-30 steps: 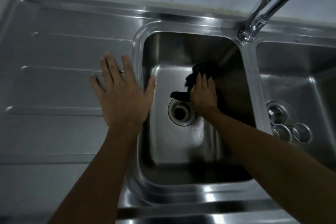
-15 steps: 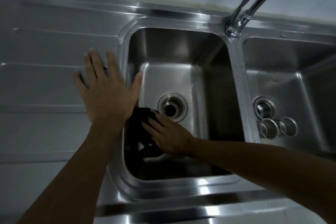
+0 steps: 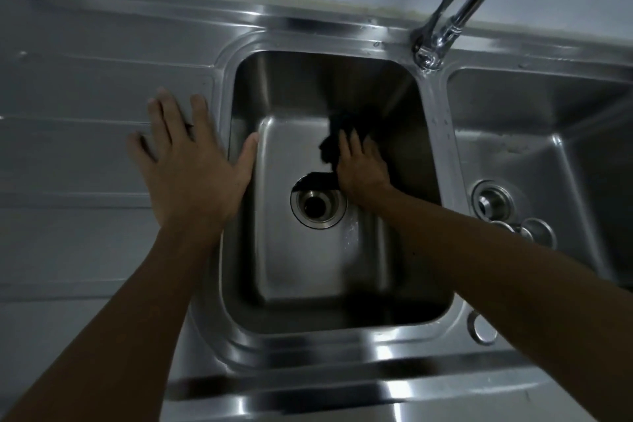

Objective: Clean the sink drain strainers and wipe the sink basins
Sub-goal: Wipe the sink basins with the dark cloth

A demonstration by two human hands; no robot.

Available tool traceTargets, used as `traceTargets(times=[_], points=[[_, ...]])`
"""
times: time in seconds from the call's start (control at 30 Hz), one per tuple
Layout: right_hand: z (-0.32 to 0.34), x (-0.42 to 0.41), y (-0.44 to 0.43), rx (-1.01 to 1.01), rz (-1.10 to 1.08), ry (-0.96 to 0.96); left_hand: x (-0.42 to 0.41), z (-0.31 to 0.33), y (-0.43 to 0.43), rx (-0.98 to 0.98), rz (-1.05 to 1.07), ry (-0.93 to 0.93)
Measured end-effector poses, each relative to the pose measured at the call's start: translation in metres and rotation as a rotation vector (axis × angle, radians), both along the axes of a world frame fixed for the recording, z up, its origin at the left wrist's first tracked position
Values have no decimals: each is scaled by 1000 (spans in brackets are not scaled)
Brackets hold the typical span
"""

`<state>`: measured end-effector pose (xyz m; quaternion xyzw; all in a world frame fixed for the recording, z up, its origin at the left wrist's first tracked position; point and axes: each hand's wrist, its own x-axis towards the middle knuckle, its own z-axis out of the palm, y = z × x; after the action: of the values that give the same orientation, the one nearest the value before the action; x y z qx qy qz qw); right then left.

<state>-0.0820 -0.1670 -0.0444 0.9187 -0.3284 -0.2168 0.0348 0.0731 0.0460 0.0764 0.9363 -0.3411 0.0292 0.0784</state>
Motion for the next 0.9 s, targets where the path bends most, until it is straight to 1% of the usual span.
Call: traceTargets(times=[0.07,0.13,0.27,0.33,0.37,0.4,0.43,0.53,0.57,0.6,0.63,0.7,0.8,0.9], points=[[5,-14,2,-34,-45,74,0,0,0,-2,10,-8],[11,-19,9,-34,-12,235,1,-1,-1,-11,14,-5],[24,-41,54,74,-26,465,2,-1,-2,-28,9,32],[30,-52,93,165,-132,521,0,-1,2,-51,-2,39],[37,-53,110,250,-190,539,-1,-1,3,-57,-17,41],[45,-52,123,363,-185,526,-2,-1,5,-57,-39,45],[52,-50,132,508,-162,468,-3,0,7,-53,-60,50],[76,-30,145,857,-111,564,-14,0,21,-35,-92,50],[81,-26,152,992,-145,577,-22,0,30,-32,-100,44],[83,-19,161,1085,-189,556,-32,0,40,-29,-107,37],[85,-15,166,1134,-224,533,-42,0,51,-24,-114,37],[92,-4,180,1189,-235,428,-57,2,70,-16,-118,60],[104,6,192,1178,-235,216,-69,7,93,-8,-132,93],[115,-5,193,1144,-151,136,-79,9,109,-5,-159,79]])
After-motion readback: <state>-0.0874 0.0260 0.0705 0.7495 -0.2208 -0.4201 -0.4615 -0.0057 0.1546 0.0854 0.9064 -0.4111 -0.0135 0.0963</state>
